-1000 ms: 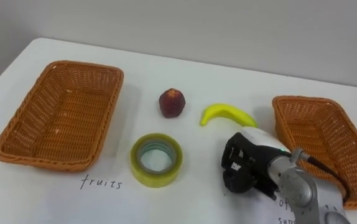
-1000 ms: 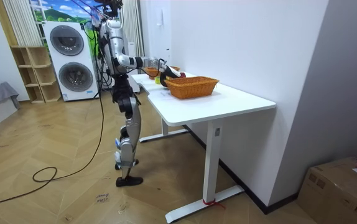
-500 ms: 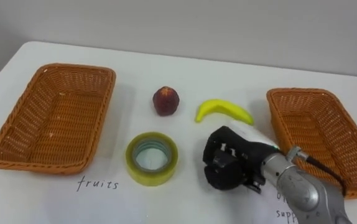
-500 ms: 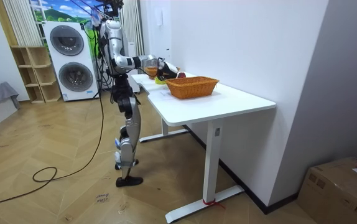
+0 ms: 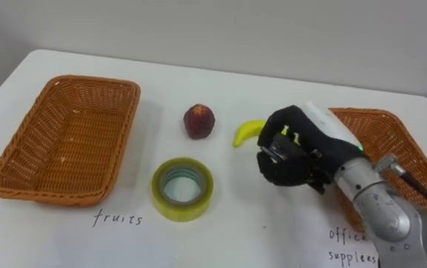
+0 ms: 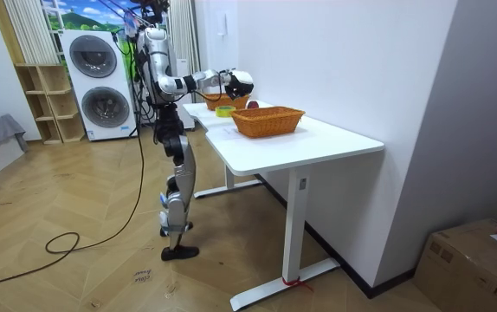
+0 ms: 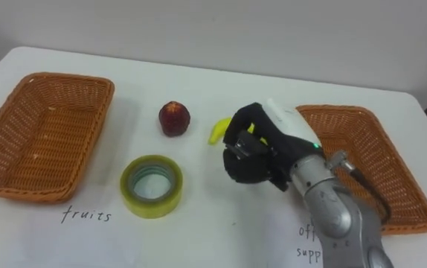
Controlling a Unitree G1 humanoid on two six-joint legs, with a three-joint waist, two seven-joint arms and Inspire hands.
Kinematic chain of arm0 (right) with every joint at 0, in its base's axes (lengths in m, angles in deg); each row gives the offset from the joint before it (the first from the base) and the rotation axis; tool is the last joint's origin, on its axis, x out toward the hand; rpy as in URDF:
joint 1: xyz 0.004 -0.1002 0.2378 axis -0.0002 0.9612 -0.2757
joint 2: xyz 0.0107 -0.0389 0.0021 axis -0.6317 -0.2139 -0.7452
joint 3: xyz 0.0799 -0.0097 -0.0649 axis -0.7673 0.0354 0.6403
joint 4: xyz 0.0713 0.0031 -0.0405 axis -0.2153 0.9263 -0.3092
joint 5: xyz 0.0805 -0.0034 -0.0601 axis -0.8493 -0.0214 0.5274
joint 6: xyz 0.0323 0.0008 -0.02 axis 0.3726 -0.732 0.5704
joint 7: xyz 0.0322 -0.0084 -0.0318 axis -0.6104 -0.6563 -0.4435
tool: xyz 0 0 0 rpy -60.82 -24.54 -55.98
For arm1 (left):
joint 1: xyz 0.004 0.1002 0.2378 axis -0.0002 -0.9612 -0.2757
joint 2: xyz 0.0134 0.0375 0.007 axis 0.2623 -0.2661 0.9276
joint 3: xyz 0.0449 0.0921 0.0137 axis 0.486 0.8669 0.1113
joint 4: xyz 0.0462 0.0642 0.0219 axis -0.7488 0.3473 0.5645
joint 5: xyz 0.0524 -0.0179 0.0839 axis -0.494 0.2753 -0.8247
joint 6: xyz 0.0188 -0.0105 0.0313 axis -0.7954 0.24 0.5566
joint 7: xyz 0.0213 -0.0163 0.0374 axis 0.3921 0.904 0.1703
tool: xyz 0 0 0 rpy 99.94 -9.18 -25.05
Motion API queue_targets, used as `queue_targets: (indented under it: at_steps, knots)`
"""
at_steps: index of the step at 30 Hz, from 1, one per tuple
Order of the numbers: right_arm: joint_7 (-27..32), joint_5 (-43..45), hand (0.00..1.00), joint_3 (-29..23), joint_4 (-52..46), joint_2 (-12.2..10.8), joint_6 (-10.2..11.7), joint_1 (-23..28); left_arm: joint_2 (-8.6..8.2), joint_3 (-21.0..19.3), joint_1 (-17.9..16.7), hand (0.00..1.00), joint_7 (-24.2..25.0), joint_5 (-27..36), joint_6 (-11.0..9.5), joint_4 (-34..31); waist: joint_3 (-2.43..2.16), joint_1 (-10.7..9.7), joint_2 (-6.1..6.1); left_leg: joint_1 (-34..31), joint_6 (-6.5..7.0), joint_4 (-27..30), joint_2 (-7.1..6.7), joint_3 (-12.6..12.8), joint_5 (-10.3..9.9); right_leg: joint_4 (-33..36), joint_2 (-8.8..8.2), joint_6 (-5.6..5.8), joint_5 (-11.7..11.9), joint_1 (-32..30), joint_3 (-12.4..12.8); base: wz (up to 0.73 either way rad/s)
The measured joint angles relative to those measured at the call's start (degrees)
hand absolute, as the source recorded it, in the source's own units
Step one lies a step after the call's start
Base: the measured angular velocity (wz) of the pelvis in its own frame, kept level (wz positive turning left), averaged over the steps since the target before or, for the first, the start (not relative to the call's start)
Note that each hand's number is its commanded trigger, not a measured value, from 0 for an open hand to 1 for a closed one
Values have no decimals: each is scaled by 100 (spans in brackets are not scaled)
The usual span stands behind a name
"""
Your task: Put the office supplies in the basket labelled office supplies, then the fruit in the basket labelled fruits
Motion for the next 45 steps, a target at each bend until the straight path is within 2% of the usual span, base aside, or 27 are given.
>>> queue_targets:
  at_steps: [5, 7, 8, 10, 14, 17, 18, 20, 23, 25, 30, 36, 42, 43, 44, 45]
  knots:
    - [407, -9, 100, -428, -93, 12, 30, 0, -49, -270, -48, 0, 115, -30, 31, -11, -14, -23, 38, -14, 5, -42, -8, 9, 5, 3, -4, 0, 0, -43, 8, 0]
    - [570, -10, 100, -543, -109, 16, 58, 0, -69, -359, -48, 0, 151, -27, 29, -16, -43, -35, 51, -16, 6, -37, -8, 17, 7, 2, -6, 0, 0, -55, 1, 0]
    - [655, -24, 100, -610, -111, 16, 73, 0, -75, -421, -67, 0, 182, -28, 29, -19, -85, -59, 35, -13, 8, -26, -9, 22, 9, 1, -9, 1, 0, -55, 2, 0]
    - [790, -115, 100, -724, -114, 23, 97, 0, -69, -494, -92, 0, 204, -27, 28, -45, -94, -101, 43, 6, 11, -20, -13, 21, 11, -4, -14, 1, 0, -29, 2, 0]
    - [1070, -596, 100, -930, -113, 159, 175, 0, -66, -679, -118, 0, 202, -15, 13, -59, -93, -164, 35, 32, 14, -7, -22, 20, 13, -9, -28, 2, -1, -1, -6, 0]
    - [1297, -825, 100, -1030, -112, 325, 185, -1, -61, -681, -129, 0, 200, 2, 13, -56, -59, -189, -2, 69, 14, -10, -22, 20, 13, -8, -36, 11, -6, 33, -60, 0]
    - [1352, -847, 100, -1094, -112, 325, 188, 0, -57, -683, -129, 0, 199, 9, 13, -56, -31, -193, -31, 66, 14, -9, -18, 20, 13, -8, -33, 13, -8, 37, -76, 0]
    - [1438, -896, 100, -1174, -111, 327, 188, 0, -58, -682, -147, 0, 199, 24, 16, -51, -14, -223, -57, 38, 13, -12, -11, 6, 12, -8, -27, 13, -8, 20, -81, 0]
    - [1602, -926, 100, -1232, -108, 443, 192, 0, -58, -689, -231, 0, 201, 11, 16, -49, -41, -283, -104, 14, 12, 2, -14, -18, 10, -5, -29, 13, -8, 17, -113, 5]
    - [1712, -911, 100, -1346, -58, 493, 261, 0, -58, -740, -252, 0, 201, -16, 16, -52, -39, -294, -118, 14, 12, 10, -19, -27, 10, -5, -30, 13, -8, 18, -106, 0]
    - [2074, -912, 100, -1621, 43, 570, 279, 1, -52, -998, -288, 0, 183, -24, -4, -58, -36, -301, -115, 13, 13, 6, -19, -19, 11, -6, -22, 13, -8, 8, -63, 0]
    - [2196, -1129, 100, -1616, 497, 608, 508, 1, -38, -999, -282, 0, 167, -24, -39, -63, -35, -306, -106, 21, 13, 33, -14, 9, 11, -2, -21, 12, -7, 16, -67, 0]
    - [2190, -1303, 100, -1590, 1254, 643, 511, 32, -41, -993, -239, 0, 94, -22, -23, 10, -9, -303, -56, 100, 13, -16, -15, 1, 10, -3, -22, 13, -7, 94, -86, 0]
    - [2188, -1259, 78, -1587, 1302, 643, 511, 32, -43, -993, -236, 0, 94, -22, -18, 10, -3, -301, -46, 97, 13, -28, -14, 0, 9, -2, -22, 13, -7, 92, -88, 0]
    - [2175, -1179, 69, -1587, 1389, 643, 508, 33, -54, -993, -233, 0, 94, -22, -12, 8, 0, -300, -39, 95, 13, -32, -15, 0, 9, 0, -23, 13, -7, 88, -89, 0]
    - [2162, -1145, 51, -1587, 1411, 643, 503, 35, -61, -992, -217, 0, 94, -23, -11, 7, -4, -299, -41, 95, 13, -32, -15, 0, 9, 1, -23, 13, -7, 87, -88, 0]
